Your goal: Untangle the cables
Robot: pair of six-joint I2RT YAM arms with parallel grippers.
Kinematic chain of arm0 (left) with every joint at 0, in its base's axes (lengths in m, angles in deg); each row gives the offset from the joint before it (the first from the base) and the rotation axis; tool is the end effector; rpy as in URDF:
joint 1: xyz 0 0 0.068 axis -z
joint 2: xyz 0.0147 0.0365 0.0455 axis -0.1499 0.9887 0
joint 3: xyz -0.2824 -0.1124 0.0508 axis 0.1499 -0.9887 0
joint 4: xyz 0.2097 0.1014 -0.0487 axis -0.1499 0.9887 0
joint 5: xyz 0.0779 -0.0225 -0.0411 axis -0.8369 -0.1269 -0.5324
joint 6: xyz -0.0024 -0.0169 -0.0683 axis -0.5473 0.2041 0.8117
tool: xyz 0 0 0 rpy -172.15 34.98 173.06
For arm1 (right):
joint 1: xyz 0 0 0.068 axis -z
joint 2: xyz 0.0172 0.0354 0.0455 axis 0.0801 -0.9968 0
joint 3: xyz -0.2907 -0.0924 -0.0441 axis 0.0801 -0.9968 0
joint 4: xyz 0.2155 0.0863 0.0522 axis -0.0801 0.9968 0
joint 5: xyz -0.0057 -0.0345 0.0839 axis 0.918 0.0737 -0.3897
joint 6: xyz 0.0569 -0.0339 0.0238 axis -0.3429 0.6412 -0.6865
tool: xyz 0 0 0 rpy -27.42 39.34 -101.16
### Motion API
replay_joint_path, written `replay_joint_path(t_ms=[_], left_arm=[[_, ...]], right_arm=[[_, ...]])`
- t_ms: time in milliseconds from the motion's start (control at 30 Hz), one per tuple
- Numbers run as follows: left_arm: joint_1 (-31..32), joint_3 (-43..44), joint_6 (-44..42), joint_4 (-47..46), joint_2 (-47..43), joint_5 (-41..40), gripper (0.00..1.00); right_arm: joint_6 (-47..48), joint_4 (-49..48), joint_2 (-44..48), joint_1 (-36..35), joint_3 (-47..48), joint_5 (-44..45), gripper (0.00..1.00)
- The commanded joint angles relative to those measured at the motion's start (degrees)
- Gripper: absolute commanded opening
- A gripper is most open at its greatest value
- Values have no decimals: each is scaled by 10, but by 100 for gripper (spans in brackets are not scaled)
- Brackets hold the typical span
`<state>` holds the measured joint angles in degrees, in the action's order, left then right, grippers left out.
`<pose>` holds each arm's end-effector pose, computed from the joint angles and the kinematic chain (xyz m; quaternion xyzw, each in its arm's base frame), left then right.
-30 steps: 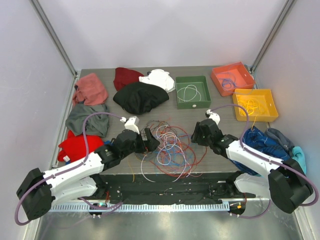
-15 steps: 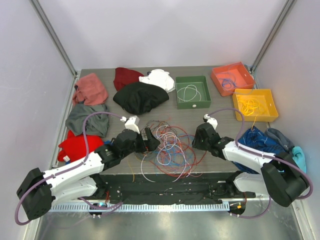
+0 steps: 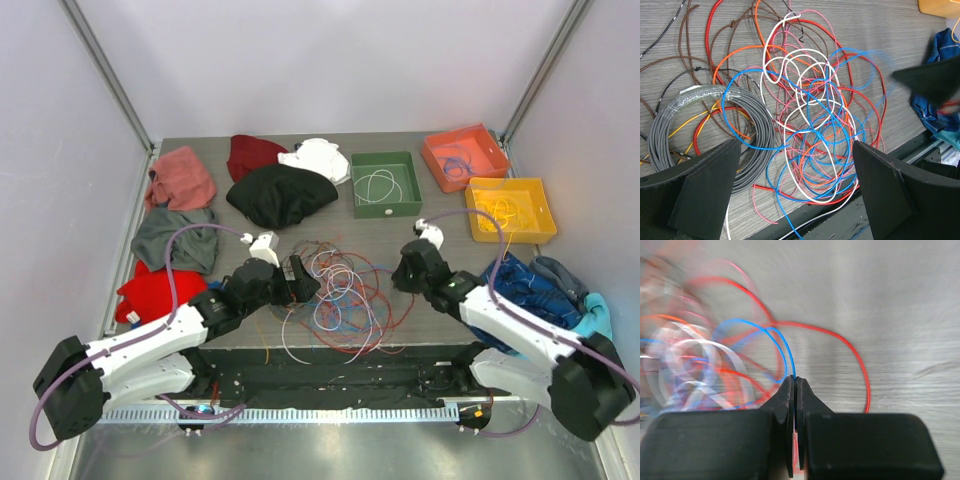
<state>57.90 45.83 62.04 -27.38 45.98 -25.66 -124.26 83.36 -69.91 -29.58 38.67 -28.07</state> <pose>0.1281 -0.1348 0.2458 -0.0359 0.8660 -0.3274 0.3762 0.1573 0.0903 0.2112 0.0688 0.9239 0.1196 0.3569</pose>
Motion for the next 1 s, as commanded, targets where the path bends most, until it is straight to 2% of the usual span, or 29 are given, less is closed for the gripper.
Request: replay_joint_path(t_ms=[0, 167, 367, 600, 733, 967], left_arm=[[3, 11, -9, -20, -19, -1, 100], [3, 9, -6, -20, -24, 1, 100], [3, 4, -4, -20, -31, 0, 100], [3, 7, -4, -26, -33, -2, 100], [3, 14, -10, -54, -34, -5, 100], [2, 19, 5, -60, -20, 9, 100]], right_arm=[[53, 63, 99, -4, 180, 51, 1], [114, 130, 100, -4, 409, 68, 1], [144, 158, 67, -4, 614, 28, 1], [156, 149, 55, -4, 653, 36, 1], [164, 156, 19, -4, 715, 24, 1], [195, 150, -35, -3, 741, 124, 1]])
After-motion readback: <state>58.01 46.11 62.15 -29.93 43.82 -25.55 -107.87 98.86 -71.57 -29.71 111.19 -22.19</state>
